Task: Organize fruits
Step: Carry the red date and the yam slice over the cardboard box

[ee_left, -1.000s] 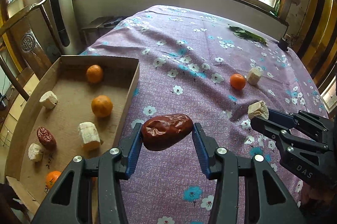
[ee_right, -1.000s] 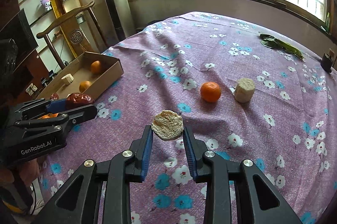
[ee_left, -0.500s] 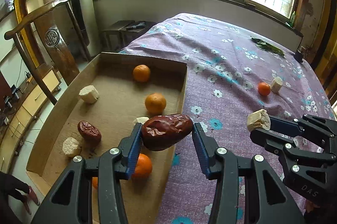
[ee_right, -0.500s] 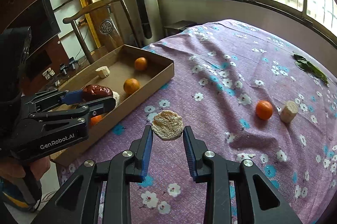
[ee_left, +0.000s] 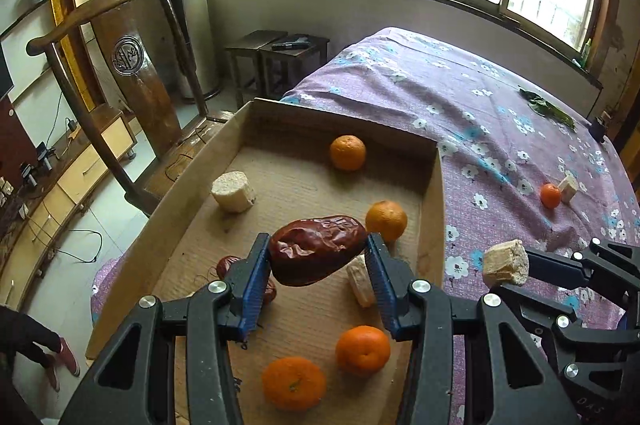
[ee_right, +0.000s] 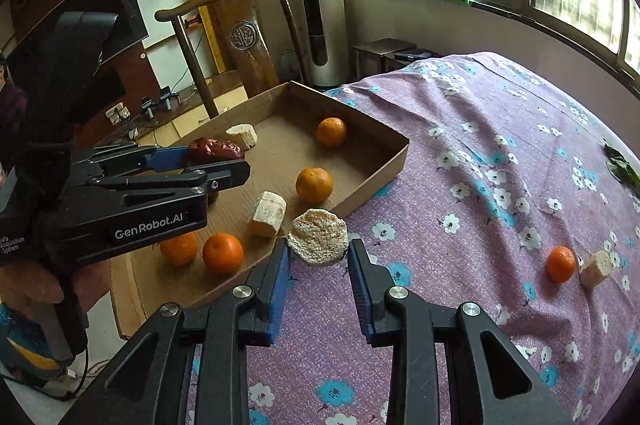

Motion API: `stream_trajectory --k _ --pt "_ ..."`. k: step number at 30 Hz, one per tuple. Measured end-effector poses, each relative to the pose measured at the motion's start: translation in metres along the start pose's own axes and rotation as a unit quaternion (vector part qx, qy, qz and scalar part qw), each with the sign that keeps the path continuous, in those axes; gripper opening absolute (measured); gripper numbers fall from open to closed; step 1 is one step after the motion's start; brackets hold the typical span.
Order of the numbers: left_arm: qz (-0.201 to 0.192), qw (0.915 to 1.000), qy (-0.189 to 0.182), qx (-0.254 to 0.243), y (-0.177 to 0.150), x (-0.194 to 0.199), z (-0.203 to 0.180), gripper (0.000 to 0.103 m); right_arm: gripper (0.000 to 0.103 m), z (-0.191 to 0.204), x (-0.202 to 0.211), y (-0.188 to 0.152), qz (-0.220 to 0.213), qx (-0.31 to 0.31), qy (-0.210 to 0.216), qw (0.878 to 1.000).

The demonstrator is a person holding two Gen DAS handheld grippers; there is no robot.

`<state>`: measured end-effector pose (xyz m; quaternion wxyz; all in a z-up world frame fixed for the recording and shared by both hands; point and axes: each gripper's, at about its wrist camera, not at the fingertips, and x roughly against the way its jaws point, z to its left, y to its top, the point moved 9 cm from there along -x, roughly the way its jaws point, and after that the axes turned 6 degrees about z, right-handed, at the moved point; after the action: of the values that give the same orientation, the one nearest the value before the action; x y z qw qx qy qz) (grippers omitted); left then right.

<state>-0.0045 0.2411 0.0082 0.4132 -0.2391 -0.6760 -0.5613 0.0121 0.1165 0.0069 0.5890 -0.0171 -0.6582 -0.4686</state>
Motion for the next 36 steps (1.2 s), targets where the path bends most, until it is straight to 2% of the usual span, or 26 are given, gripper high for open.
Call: stream_trajectory --k 13,18,25,31,36 --pt "0.019 0.9996 0.012 0.014 0.017 -0.025 0.028 0.047 0.033 0.026 -0.034 0.017 0.027 0.038 0.025 0.999" --pt "0.039 0.9990 -0.005 0.018 0.021 -0.037 0.029 0.047 0.033 0.033 -0.045 0.020 0.038 0.052 0.032 0.997" --pt "0.059 0.9978 -0.011 0.028 0.022 -0.055 0.032 0.046 0.033 0.041 -0.056 0.028 0.045 0.068 0.039 0.996" --pt "0.062 0.9977 0.011 0.023 0.023 -0.060 0.038 0.046 0.033 0.032 -0.072 0.042 0.056 0.068 0.038 0.995" --pt "0.067 0.9972 0.015 0.031 0.023 -0.063 0.047 0.046 0.033 0.035 -0.091 0.052 0.070 0.075 0.043 0.994"
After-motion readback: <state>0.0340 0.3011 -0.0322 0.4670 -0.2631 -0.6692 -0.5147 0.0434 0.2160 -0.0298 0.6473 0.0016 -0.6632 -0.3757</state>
